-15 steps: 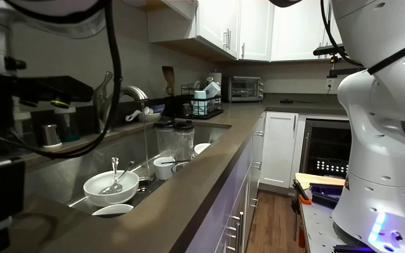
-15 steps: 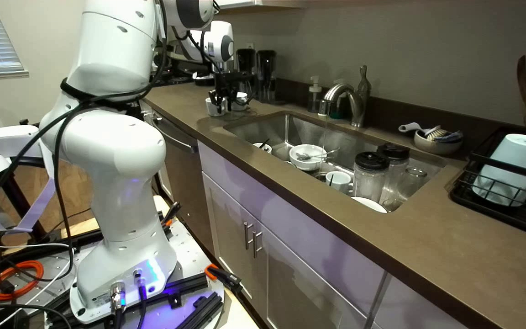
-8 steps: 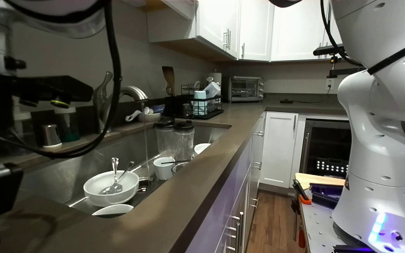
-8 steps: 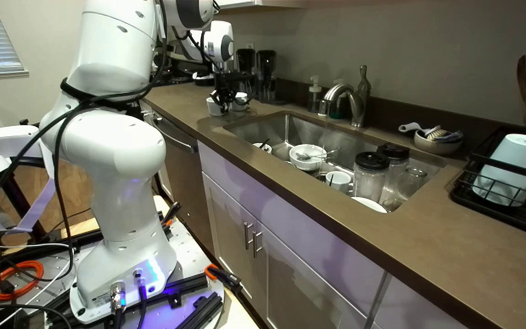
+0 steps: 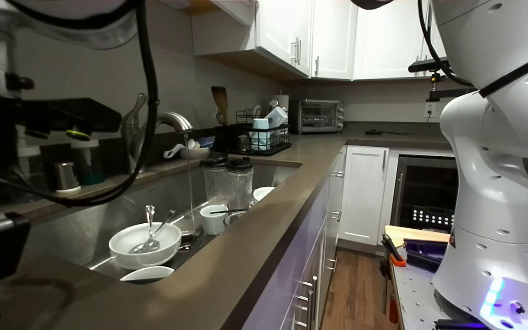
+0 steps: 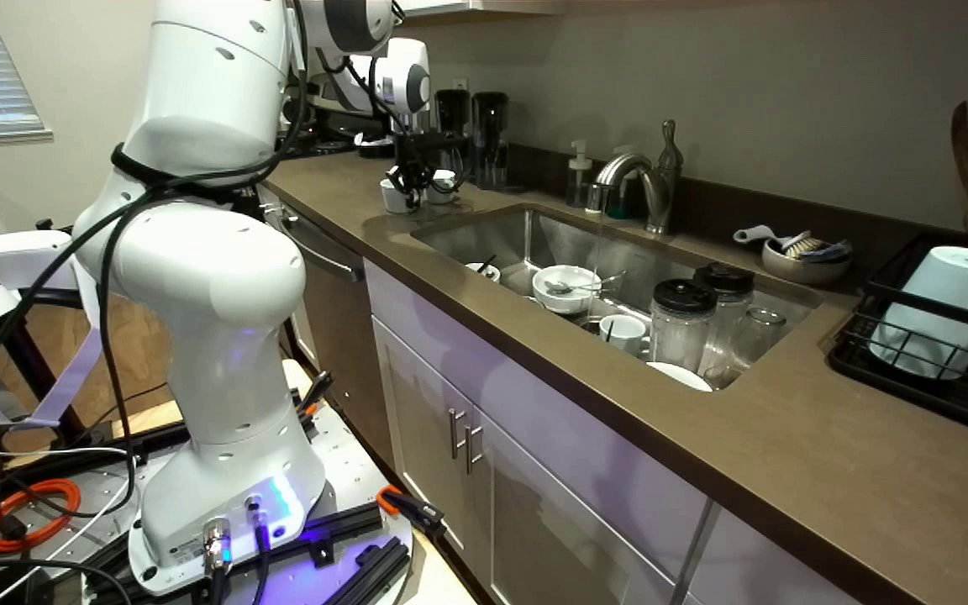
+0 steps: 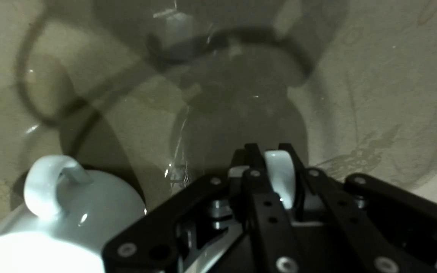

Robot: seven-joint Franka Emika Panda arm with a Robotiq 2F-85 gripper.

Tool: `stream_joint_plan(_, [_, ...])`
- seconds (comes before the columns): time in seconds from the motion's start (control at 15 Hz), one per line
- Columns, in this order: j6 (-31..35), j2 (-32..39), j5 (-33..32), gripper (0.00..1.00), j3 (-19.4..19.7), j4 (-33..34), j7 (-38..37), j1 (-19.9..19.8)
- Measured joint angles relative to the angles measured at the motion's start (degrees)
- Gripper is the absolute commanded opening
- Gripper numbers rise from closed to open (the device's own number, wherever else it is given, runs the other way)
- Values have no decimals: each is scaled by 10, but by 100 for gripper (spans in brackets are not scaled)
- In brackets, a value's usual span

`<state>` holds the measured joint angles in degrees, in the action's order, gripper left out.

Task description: Draw water in a white cup and place it to the right

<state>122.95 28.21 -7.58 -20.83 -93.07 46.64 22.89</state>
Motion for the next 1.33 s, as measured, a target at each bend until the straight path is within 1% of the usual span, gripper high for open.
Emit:
stream_joint_plan(0.47, [-61,-16,0,5,-1,1,0,-2])
stream_joint_plan(0.8, [-86,-32,0,5,9,0,0,-8])
stream_joint_plan(1.07, [-88,-51,0,5,23,-18,0,-26])
stream_joint_plan(1.33, [-88,-91,1,5,38,-68,0,-57])
